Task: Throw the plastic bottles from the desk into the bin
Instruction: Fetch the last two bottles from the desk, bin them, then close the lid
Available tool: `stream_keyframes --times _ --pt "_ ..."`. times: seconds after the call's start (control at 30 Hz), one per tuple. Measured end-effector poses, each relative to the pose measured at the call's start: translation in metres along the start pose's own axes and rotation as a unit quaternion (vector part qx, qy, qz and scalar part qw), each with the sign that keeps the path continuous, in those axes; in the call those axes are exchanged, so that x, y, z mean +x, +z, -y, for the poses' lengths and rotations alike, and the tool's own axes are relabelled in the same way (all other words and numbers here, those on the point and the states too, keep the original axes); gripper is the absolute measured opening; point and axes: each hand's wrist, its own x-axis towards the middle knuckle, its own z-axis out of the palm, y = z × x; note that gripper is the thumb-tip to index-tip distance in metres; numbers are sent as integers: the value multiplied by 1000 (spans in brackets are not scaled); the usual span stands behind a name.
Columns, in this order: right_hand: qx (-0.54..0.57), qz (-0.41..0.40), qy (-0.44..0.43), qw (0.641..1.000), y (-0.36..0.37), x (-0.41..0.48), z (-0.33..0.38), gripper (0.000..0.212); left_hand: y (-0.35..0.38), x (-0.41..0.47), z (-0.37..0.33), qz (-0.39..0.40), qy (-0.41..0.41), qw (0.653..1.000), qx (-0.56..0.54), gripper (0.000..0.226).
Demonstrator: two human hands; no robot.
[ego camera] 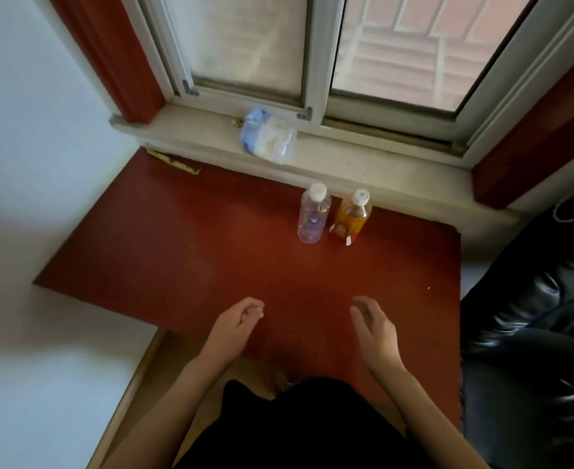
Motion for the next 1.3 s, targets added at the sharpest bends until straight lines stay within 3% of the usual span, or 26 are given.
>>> stream_keyframes --times 0.13,0.27,0.43,0.53,0.83,1.0,1.13,1.3 --pt "25 -33 -14 999 -7 63 21 31 -4 61 -36 -18 23 1000 7 27" --pt "23 -55 -2 998 -12 114 26 47 4 118 -67 -29 21 999 -4 38" --pt "26 -30 20 999 -6 167 20 77 18 184 -75 22 19 999 15 79" --pt "23 -21 7 999 -1 190 20 82 21 212 -73 43 47 998 7 94" --pt "44 -52 -2 998 2 196 28 65 26 229 -85 40 93 995 3 51" --pt "85 -76 19 993 -2 161 29 52 5 213 -86 38 88 995 -25 44" --pt "126 -106 31 986 3 112 35 44 -20 178 -90 68 110 991 -42 25" --pt "178 -169 59 968 36 28 37 45 -45 130 -60 144 101 983 -52 37"
